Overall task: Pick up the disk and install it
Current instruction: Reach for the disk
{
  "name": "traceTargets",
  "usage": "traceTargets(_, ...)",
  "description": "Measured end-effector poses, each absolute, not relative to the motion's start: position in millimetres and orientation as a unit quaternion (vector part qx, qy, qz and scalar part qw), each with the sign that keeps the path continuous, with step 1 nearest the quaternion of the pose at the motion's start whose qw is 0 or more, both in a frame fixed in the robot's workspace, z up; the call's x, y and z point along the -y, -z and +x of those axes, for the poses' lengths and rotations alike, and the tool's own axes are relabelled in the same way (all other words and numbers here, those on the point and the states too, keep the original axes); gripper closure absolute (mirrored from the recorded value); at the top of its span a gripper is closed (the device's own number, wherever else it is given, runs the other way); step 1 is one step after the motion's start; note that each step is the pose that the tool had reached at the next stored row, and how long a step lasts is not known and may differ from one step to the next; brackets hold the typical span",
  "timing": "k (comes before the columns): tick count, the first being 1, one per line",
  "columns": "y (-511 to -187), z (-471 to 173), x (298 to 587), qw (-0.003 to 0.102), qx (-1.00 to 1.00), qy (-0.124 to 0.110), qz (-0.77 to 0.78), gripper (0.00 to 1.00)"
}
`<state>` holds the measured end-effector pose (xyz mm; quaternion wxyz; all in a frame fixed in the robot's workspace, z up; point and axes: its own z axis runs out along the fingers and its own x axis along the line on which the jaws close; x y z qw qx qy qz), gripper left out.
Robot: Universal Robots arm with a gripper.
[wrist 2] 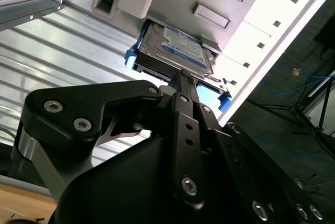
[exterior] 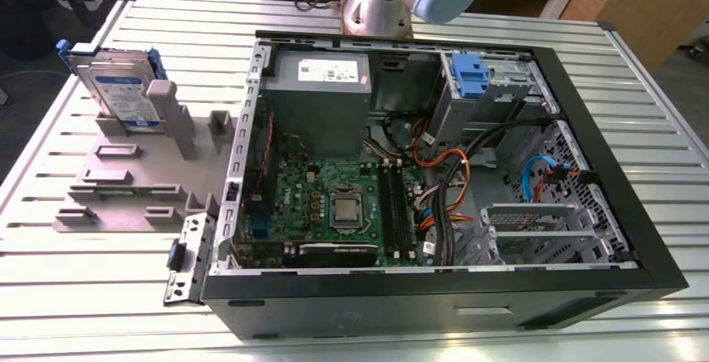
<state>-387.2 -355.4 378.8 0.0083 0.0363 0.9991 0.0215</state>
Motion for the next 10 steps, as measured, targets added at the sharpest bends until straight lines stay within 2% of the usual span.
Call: traceTargets(10,-376.6,-398.3,352.8,0.008,-1.0,-0.022,0.019,0.89)
